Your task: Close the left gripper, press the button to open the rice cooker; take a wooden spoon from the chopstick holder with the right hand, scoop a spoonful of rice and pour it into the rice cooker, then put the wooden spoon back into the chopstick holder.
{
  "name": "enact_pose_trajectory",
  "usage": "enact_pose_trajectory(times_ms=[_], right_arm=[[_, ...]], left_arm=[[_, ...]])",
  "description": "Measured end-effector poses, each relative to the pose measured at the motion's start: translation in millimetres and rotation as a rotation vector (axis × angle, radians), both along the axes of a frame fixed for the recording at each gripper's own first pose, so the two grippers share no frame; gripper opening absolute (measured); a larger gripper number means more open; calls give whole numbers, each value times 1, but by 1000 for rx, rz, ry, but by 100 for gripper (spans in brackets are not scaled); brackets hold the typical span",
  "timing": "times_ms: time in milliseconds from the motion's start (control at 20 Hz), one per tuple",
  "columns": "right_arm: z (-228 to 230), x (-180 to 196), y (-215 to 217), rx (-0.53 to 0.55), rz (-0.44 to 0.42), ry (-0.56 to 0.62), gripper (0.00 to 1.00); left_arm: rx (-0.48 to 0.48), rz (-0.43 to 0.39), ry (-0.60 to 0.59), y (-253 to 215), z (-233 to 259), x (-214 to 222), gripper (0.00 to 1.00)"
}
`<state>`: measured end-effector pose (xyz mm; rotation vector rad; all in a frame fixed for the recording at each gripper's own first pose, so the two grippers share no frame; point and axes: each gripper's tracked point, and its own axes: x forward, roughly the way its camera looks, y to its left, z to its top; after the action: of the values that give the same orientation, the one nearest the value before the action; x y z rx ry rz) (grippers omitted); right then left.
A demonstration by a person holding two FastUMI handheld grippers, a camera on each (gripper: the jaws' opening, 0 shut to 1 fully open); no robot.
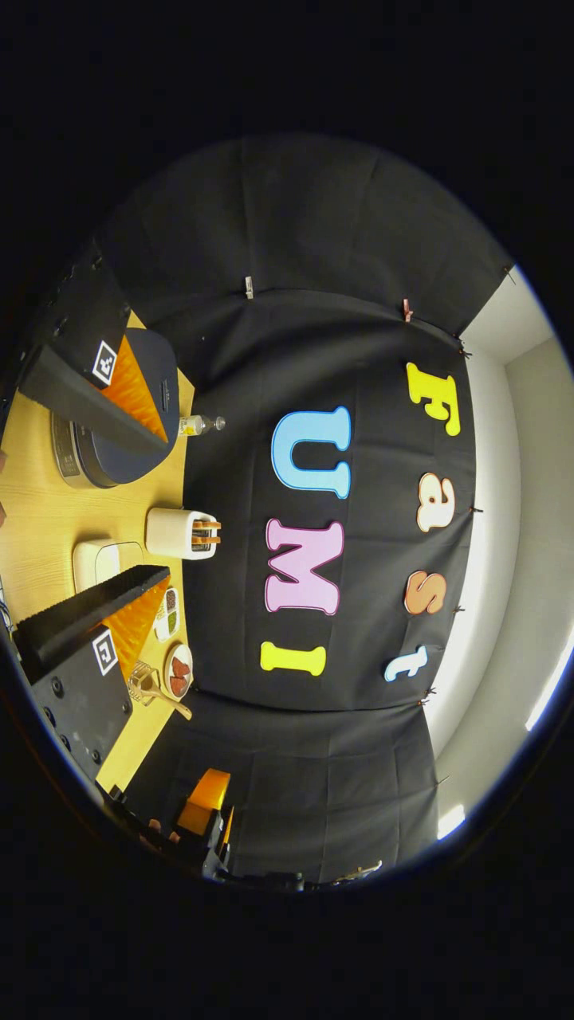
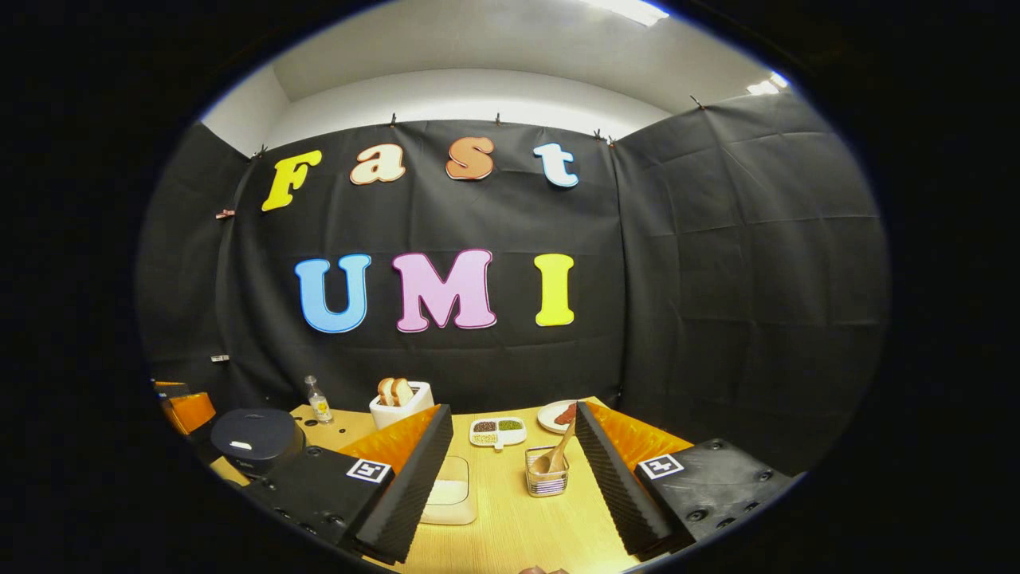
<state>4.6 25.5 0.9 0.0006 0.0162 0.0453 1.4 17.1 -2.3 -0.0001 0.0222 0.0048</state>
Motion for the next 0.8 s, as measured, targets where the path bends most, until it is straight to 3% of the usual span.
enact_pose_trajectory(times_ms=[350, 400, 650, 800], right_arm=[[0, 2, -1, -2, -2, -14, 96], [0, 4, -4, -6, -7, -15, 100], [-2, 6, -13, 7, -30, -5, 96], [-6, 4, -15, 18, -35, 6, 92]], left_arm=[[-43, 23, 33, 17, -8, 13, 95], [-48, 28, 41, 21, -7, 14, 95], [-78, 66, 113, 48, -3, 25, 95], [-63, 59, 137, 62, -3, 33, 87]])
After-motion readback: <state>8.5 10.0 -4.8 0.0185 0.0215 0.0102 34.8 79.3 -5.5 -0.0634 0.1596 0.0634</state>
